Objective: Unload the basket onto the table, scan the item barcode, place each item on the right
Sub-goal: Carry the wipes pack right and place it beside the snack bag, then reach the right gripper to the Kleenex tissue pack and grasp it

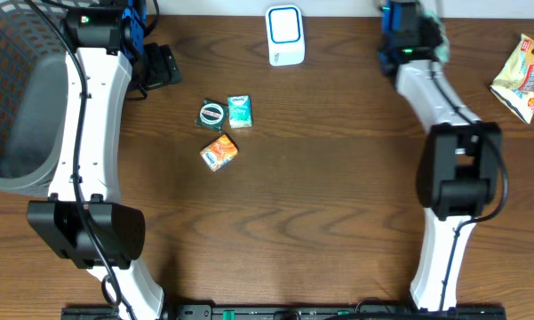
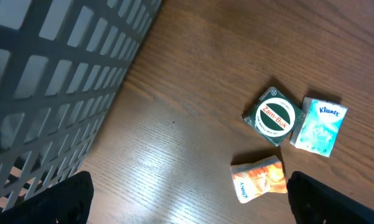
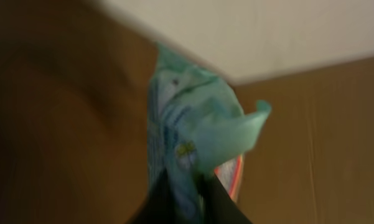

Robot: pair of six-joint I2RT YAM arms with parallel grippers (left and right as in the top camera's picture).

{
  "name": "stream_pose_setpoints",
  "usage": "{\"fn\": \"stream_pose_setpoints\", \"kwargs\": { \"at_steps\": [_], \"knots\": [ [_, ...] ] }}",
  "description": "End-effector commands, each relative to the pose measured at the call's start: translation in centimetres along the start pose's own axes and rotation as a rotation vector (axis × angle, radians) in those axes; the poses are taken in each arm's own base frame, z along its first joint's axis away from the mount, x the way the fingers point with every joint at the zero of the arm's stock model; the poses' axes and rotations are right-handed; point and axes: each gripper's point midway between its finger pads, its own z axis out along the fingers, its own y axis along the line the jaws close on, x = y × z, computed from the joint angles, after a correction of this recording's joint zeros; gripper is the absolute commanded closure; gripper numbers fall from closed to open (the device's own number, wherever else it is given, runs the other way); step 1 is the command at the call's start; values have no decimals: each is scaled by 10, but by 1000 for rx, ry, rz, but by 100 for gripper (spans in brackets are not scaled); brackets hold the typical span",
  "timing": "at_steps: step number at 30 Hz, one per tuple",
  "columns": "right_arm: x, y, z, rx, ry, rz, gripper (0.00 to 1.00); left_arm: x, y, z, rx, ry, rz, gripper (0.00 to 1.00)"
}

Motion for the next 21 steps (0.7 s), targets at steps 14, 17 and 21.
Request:
{"fn": "stream_pose_setpoints", "kwargs": {
  "at_steps": [14,17,21],
  "knots": [
    [76,-15,30,-43,230,188,27,1,2,6,-18,13,10,2],
    [54,29,6,-207,172,156,27,1,2,6,-18,13,10,2],
    [-2,110,-75,-584,31,248,26,1,2,6,-18,13,10,2]
  ]
}}
